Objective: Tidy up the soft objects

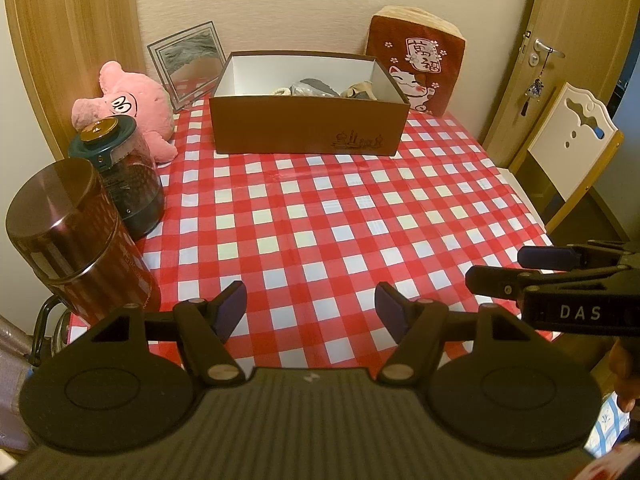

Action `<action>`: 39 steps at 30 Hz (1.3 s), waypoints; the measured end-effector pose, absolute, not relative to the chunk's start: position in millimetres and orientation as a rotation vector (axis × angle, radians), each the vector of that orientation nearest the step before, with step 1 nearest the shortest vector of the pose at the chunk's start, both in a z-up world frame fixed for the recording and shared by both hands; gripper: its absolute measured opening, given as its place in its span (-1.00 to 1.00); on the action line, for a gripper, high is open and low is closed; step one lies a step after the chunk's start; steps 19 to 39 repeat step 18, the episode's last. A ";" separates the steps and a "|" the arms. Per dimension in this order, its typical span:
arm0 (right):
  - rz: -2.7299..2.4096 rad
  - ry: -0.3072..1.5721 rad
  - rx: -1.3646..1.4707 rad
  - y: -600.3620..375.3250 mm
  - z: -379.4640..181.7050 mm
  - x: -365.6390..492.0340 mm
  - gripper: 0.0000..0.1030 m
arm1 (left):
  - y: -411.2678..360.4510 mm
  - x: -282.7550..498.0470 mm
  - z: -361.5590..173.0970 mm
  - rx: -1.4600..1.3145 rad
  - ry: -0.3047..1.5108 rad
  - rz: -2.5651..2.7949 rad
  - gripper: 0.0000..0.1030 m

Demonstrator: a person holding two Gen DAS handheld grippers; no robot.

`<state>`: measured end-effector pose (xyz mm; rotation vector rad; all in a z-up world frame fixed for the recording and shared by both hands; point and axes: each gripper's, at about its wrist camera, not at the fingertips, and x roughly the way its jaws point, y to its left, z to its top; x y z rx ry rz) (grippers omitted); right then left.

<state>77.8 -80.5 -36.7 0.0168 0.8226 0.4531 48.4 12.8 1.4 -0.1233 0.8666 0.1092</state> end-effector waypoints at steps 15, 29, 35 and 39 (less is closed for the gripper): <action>0.449 0.826 0.019 -82.3 -38.2 78.4 0.39 | 11.0 49.0 -0.4 -0.123 0.870 0.106 0.33; 0.449 0.826 0.020 -83.2 -38.7 78.6 0.39 | 10.2 49.5 -1.3 -0.122 0.873 0.108 0.33; 0.449 0.826 0.020 -83.2 -38.7 78.6 0.39 | 10.2 49.5 -1.3 -0.122 0.873 0.108 0.33; 0.449 0.826 0.020 -83.2 -38.7 78.6 0.39 | 10.2 49.5 -1.3 -0.122 0.873 0.108 0.33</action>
